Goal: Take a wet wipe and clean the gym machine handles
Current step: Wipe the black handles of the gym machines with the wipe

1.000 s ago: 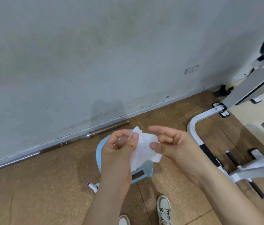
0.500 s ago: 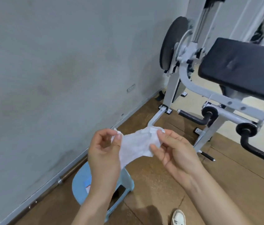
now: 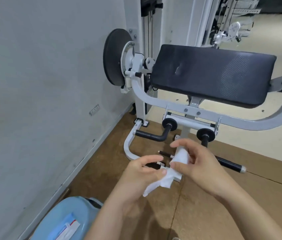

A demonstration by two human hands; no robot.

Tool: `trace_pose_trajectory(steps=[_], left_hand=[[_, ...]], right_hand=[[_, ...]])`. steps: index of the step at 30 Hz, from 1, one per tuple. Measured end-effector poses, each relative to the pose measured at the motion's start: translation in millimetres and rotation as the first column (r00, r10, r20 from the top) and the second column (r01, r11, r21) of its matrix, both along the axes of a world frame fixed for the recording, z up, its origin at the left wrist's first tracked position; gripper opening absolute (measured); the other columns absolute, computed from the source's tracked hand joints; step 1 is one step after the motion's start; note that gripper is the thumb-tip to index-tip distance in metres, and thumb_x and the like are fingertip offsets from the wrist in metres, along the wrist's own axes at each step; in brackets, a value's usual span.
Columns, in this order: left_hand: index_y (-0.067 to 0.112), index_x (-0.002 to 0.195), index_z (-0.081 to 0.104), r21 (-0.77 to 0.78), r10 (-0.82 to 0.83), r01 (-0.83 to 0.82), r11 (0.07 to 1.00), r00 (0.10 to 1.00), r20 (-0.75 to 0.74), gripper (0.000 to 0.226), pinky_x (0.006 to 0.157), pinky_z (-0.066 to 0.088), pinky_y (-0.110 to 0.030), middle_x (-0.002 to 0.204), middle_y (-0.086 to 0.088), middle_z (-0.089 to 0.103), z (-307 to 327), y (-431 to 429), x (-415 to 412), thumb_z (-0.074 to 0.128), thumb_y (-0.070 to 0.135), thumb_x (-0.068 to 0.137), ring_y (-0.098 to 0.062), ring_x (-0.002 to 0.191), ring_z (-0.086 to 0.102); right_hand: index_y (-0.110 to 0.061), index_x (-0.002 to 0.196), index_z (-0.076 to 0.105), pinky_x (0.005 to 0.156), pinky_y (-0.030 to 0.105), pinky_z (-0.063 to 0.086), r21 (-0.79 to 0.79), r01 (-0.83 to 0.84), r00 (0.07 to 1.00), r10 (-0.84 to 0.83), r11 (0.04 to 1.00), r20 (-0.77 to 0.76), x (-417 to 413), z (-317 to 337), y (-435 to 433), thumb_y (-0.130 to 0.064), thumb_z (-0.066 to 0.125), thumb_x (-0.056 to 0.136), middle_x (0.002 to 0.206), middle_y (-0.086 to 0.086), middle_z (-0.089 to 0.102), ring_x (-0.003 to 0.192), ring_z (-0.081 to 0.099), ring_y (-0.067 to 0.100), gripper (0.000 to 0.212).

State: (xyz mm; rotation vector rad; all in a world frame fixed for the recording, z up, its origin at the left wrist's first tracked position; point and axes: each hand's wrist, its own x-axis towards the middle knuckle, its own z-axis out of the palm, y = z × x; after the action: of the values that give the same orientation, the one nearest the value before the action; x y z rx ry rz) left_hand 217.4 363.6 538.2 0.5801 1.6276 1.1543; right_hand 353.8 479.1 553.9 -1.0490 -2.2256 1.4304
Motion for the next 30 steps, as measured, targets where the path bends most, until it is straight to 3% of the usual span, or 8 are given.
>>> trace_pose_trajectory(steps=[3,10,13,15,19,23,26,30], left_hand=[[0.021,0.089,0.078,0.032,0.175,-0.174,0.984,0.983,-0.048,0.009,0.075,0.054,-0.026,0.086,-0.001,0.076,-2,30,6,0.072,0.025,0.083,-0.013,0.083,0.070],[0.020,0.072,0.077,0.037,0.036,-0.027,0.999,0.962,-0.270,0.014,0.052,0.038,-0.018,0.052,-0.002,0.049,-9,61,-23,0.076,0.034,0.075,-0.011,0.053,0.042],[-0.001,0.064,0.064,0.024,0.032,-0.025,0.999,0.948,-0.317,0.048,0.053,0.035,-0.014,0.057,-0.016,0.041,-25,70,-51,0.068,0.045,0.078,-0.013,0.056,0.039],[-0.008,0.060,0.047,0.020,0.039,-0.035,0.999,0.957,-0.288,0.065,0.052,0.033,-0.014,0.058,-0.016,0.035,-32,80,-71,0.062,0.053,0.077,-0.017,0.057,0.035],[0.002,0.051,0.049,-0.028,-0.010,0.010,1.000,1.000,0.029,0.054,0.054,0.038,-0.019,0.056,-0.006,0.046,-49,108,-119,0.071,0.047,0.070,-0.016,0.053,0.046],[0.014,0.049,0.049,-0.002,-0.185,0.197,0.980,0.922,0.342,0.037,0.047,0.036,-0.022,0.053,-0.006,0.050,-69,128,-176,0.082,0.026,0.059,-0.016,0.046,0.049],[0.011,0.066,0.053,-0.049,0.009,0.020,0.999,0.853,0.523,0.028,0.044,0.041,-0.019,0.067,-0.009,0.056,-89,144,-214,0.081,0.014,0.071,-0.015,0.054,0.053],[0.009,0.073,0.061,-0.054,0.202,-0.209,0.976,0.794,0.574,0.006,0.046,0.050,-0.014,0.065,-0.007,0.062,-120,168,-236,0.066,0.010,0.072,-0.014,0.054,0.063]], right_hand=[[-0.033,0.094,0.067,0.066,0.007,0.042,0.202,0.042,0.999,-0.045,0.978,0.007,5,-9,35,-0.014,0.064,0.086,0.097,-0.015,0.064,0.079,0.057,-0.003,0.021],[-0.013,0.096,0.073,0.063,0.010,0.039,0.357,0.351,0.936,-0.337,0.866,-0.101,-16,-43,78,-0.005,0.055,0.092,0.082,-0.006,0.062,0.076,0.058,0.014,0.019],[-0.015,0.085,0.067,0.051,0.014,0.050,-0.246,0.474,0.826,-0.524,0.845,-0.208,-35,-52,92,-0.008,0.046,0.098,0.084,0.005,0.066,0.075,0.063,0.019,0.025],[-0.013,0.085,0.069,0.046,0.021,0.052,-0.698,0.410,0.729,-0.671,0.587,-0.136,-53,-58,98,-0.010,0.044,0.099,0.084,0.011,0.066,0.072,0.063,0.021,0.029],[-0.008,0.099,0.066,0.034,0.019,0.039,-0.887,0.345,0.677,-0.736,0.306,0.010,-103,-83,104,-0.004,0.046,0.096,0.068,0.010,0.060,0.048,0.048,0.013,0.021],[-0.018,0.089,0.063,0.047,0.029,0.033,-0.671,0.509,0.787,-0.607,0.539,0.110,-153,-107,103,-0.004,0.051,0.093,0.074,0.006,0.057,0.061,0.045,0.021,0.019],[-0.020,0.077,0.071,0.050,0.024,0.038,-0.504,0.420,0.891,-0.448,0.755,0.072,-180,-117,104,-0.013,0.059,0.090,0.075,0.005,0.060,0.063,0.047,0.014,0.019],[-0.011,0.073,0.074,0.054,0.027,0.029,-0.565,0.162,0.981,-0.193,0.809,0.005,-198,-129,109,-0.030,0.063,0.087,0.063,0.009,0.042,0.059,0.033,0.018,0.025]])
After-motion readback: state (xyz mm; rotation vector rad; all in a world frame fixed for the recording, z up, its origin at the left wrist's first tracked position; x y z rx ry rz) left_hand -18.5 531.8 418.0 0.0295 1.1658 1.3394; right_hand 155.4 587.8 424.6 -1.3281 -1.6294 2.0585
